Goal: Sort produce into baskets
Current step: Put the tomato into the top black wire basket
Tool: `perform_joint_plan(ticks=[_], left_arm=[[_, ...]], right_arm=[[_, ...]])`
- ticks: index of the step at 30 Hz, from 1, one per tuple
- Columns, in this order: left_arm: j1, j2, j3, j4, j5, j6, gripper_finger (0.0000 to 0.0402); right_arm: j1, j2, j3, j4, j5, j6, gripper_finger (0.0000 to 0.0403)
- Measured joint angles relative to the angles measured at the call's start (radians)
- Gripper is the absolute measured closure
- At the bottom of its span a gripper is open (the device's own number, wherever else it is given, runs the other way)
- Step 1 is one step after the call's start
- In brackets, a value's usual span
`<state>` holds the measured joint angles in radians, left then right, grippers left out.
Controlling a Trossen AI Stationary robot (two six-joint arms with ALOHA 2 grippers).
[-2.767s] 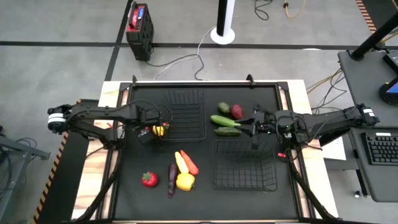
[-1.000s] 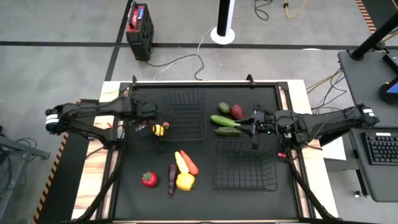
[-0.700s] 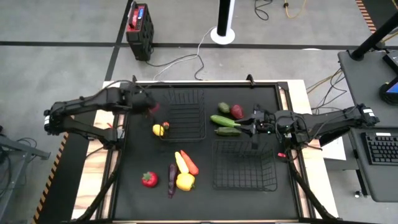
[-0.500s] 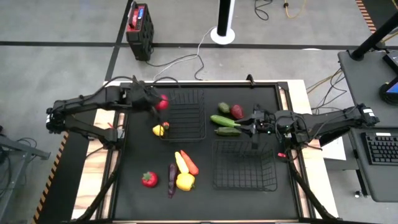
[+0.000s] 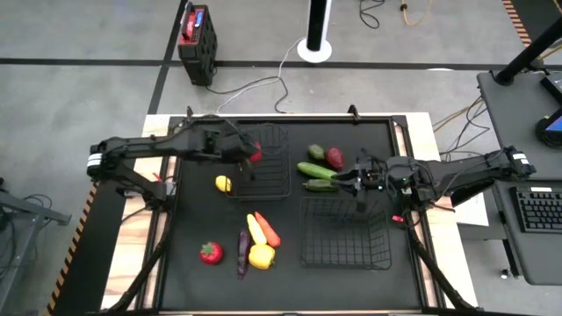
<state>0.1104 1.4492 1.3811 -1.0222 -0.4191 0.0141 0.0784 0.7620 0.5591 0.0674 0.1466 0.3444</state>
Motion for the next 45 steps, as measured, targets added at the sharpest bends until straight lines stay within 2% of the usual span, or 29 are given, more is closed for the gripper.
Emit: perform_joint_plan(ticks=[11, 20, 27, 33, 45], left_arm=[[0.001, 0.177, -0.001, -0.003, 0.000, 0.103, 0.0113], [0.022, 0.280, 0.056, -0.012, 0.000, 0.187, 0.0113], [0.076, 0.310, 0.072, -0.015, 0.000, 0.258, 0.0113], [0.088, 0.339, 0.071, -0.013, 0.043, 0.231, 0.0113], [0.108, 0.379, 0.064, 0.006, 0.045, 0.228, 0.0113]], right_arm=[[0.001, 0.000, 0.000, -0.095, -0.079, 0.168, 0.0312], [0.005, 0.000, 0.003, -0.125, -0.080, 0.188, 0.0312], [0.005, 0.000, 0.004, -0.131, -0.079, 0.188, 0.0312], [0.005, 0.000, 0.004, -0.141, -0.077, 0.187, 0.0312], [0.005, 0.000, 0.004, -0.143, -0.077, 0.186, 0.0312]])
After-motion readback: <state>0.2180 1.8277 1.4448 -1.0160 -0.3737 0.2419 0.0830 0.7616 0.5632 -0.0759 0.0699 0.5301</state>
